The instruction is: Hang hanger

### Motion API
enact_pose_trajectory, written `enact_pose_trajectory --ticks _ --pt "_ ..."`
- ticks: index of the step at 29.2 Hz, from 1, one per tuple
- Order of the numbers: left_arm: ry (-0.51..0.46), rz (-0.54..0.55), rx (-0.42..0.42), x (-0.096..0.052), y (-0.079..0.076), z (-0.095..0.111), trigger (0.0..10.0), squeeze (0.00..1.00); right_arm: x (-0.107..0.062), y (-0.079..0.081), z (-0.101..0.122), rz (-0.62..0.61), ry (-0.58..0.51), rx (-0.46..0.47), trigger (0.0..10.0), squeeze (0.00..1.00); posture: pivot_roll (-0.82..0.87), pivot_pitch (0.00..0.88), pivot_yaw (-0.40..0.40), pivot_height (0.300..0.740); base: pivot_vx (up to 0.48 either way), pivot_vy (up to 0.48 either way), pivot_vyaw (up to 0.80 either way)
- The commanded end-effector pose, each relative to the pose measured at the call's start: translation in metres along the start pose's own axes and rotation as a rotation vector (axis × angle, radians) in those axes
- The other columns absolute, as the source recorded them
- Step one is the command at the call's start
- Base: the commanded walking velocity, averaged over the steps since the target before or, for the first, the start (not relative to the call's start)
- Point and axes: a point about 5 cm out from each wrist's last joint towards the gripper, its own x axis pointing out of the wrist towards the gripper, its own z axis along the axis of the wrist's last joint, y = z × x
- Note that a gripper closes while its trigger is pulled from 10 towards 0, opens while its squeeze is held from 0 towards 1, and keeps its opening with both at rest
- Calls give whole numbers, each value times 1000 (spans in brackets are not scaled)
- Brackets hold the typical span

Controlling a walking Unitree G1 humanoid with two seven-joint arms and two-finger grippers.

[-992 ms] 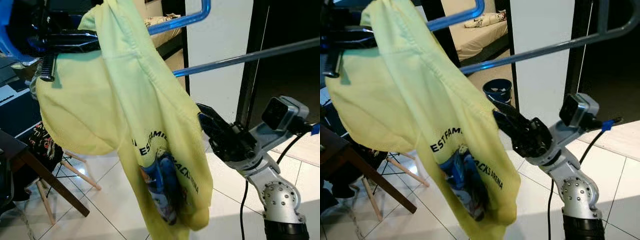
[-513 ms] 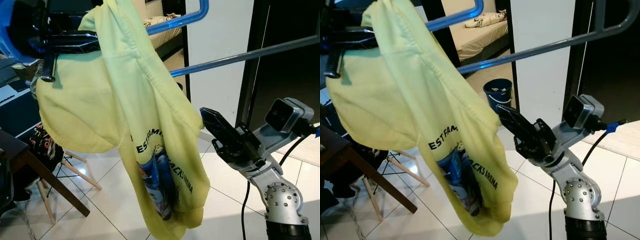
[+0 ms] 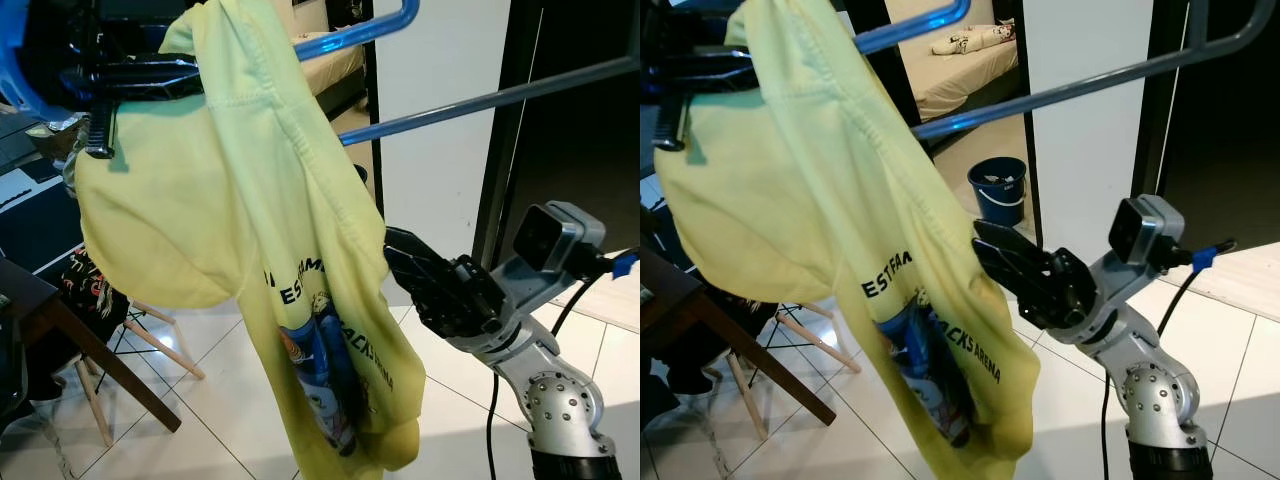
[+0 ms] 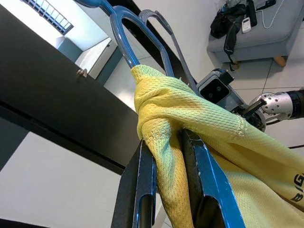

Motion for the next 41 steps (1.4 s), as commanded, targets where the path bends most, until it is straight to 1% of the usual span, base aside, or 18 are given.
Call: enact_pose_trajectory --ticks 1,5,6,8,9,15,17,18,19,20,22,25,26,33,35,41 --pt "11 37 14 -7 3 5 10000 0 4 6 -4 44 1 28 10000 0 -53 0 187 740 0 0 0" --pt "11 38 15 -8 3 6 10000 0 5 7 -4 60 2 35 10000 0 -55 0 187 740 0 0 0" --pt "12 38 17 -8 3 6 10000 0 6 7 -3 57 -8 37 10000 996 -54 0 187 740 0 0 0" --pt "11 39 17 -8 3 6 10000 0 7 8 -2 71 -23 44 10000 1000 -55 0 187 740 0 0 0" --pt "11 38 18 -9 3 6 10000 0 8 9 -1 83 -45 52 10000 1000 -55 0 187 740 0 0 0" --pt "10 37 18 -9 3 6 10000 0 9 10 -1 87 -50 48 10000 1000 -55 0 188 740 0 0 0" --pt "10 37 18 -9 3 6 10000 0 9 10 -2 86 -41 41 10000 1000 -55 0 188 740 0 0 0" --pt "10 35 18 -9 3 6 10000 0 11 9 -5 74 -4 27 10000 1000 -56 0 188 740 0 0 0" --pt "9 34 18 -9 3 6 10000 0 13 9 -10 68 46 13 10000 0 -56 0 188 740 0 0 0" --pt "9 34 18 -9 3 6 10000 0 13 9 -10 68 46 13 10000 0 -56 0 188 740 0 0 0" --pt "8 32 19 -9 2 6 10000 0 17 9 -21 62 156 -22 10000 0 -58 0 188 740 0 0 0" --pt "7 31 19 -9 2 6 10000 0 18 9 -23 62 187 -34 10000 0 -58 0 188 740 0 0 0" --pt "5 30 20 -8 2 6 10000 0 19 8 -23 64 183 -33 0 0 -58 0 187 740 0 0 0" --pt "5 31 22 -6 1 7 10000 0 17 6 -15 50 126 -30 0 0 -58 0 187 740 0 0 0" --pt "7 36 24 -6 2 7 10000 0 12 2 -10 9 95 -50 0 0 -59 0 189 740 0 0 0" --pt "9 48 19 -8 2 6 10000 0 4 -4 -3 -64 47 -79 0 0 -55 0 189 740 0 0 0"
